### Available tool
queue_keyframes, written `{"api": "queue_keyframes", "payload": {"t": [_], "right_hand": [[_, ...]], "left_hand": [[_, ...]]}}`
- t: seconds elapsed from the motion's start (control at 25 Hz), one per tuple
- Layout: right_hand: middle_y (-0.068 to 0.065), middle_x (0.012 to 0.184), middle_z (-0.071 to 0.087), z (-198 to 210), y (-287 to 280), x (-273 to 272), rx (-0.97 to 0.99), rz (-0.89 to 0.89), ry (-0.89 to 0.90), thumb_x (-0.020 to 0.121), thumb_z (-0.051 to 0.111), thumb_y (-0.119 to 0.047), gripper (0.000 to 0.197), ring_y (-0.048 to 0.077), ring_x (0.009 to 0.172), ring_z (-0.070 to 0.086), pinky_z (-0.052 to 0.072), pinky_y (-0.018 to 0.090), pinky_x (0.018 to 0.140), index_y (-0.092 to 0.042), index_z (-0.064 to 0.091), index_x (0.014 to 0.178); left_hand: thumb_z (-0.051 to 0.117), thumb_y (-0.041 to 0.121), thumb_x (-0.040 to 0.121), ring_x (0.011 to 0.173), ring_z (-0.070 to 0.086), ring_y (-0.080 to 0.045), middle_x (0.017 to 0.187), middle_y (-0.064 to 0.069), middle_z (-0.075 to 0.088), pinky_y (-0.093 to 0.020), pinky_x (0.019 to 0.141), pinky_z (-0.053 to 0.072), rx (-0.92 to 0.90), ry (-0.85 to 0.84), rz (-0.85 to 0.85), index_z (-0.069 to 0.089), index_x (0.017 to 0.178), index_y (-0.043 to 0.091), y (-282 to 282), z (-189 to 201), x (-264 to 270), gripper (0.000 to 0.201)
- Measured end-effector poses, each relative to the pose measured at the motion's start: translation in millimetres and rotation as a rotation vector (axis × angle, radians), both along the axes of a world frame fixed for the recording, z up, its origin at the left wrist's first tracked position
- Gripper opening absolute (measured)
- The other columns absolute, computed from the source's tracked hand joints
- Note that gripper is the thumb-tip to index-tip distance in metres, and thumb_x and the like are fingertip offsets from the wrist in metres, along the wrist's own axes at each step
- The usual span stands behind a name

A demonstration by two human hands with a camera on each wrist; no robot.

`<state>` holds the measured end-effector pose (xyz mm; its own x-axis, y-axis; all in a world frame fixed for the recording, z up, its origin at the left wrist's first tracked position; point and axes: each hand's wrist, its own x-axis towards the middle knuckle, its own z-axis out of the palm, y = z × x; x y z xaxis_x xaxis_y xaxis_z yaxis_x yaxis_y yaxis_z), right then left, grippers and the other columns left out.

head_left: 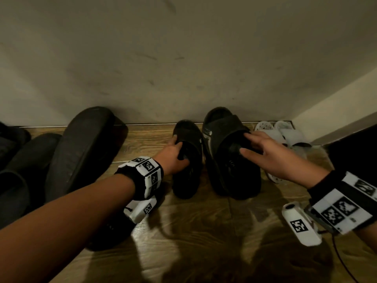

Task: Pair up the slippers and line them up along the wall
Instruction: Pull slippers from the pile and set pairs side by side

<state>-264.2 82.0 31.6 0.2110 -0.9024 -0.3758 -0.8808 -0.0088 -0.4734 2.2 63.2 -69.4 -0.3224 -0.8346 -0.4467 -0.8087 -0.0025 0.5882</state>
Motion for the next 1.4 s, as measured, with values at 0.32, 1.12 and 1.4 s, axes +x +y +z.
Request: {"api": "queue_keyframes", "payload": {"t": [0.32, 1.12, 1.4], "right_hand": [[-0.003, 0.151, 0.033, -2.3, -7.6, 26.5, -0.002, 0.037, -0.125, 0.093, 0.054, -0.043, 0.065, 0.008, 0.126, 0.043, 0.034, 0.022, 0.100, -0.018, 0.032, 0.148], [0.008, 0.157, 0.012, -93.2, -19.2, 167.3, 0.254, 0.218, -0.030, 0.083, 0.059, -0.059, 0.084, 0.029, 0.144, 0.024, 0.019, 0.035, 0.118, -0.014, 0.030, 0.148], [0.011, 0.153, 0.018, -95.2, -11.8, 166.7, 0.229, 0.285, 0.086, 0.085, 0.057, -0.059, 0.072, 0.029, 0.142, 0.027, 0.023, 0.034, 0.114, -0.017, 0.043, 0.142]], "left_hand": [[0.055, 0.023, 0.090, 0.132, 0.046, -0.023, 0.149, -0.009, 0.042, -0.024, 0.105, 0.035, 0.014, -0.072, -0.114, 0.048, 0.138, 0.018, 11.6, 6.8, 49.2, 0.049], [0.049, 0.035, 0.091, 0.115, 0.060, -0.027, 0.125, -0.011, 0.064, -0.034, 0.098, 0.048, 0.248, -0.399, -0.302, 0.059, 0.123, 0.017, 94.4, 4.7, 177.0, 0.038], [0.051, 0.035, 0.091, 0.116, 0.060, -0.026, 0.124, -0.009, 0.065, -0.030, 0.099, 0.045, 0.171, -0.317, -0.241, 0.060, 0.124, 0.018, 96.7, 9.9, 167.3, 0.038]]}}
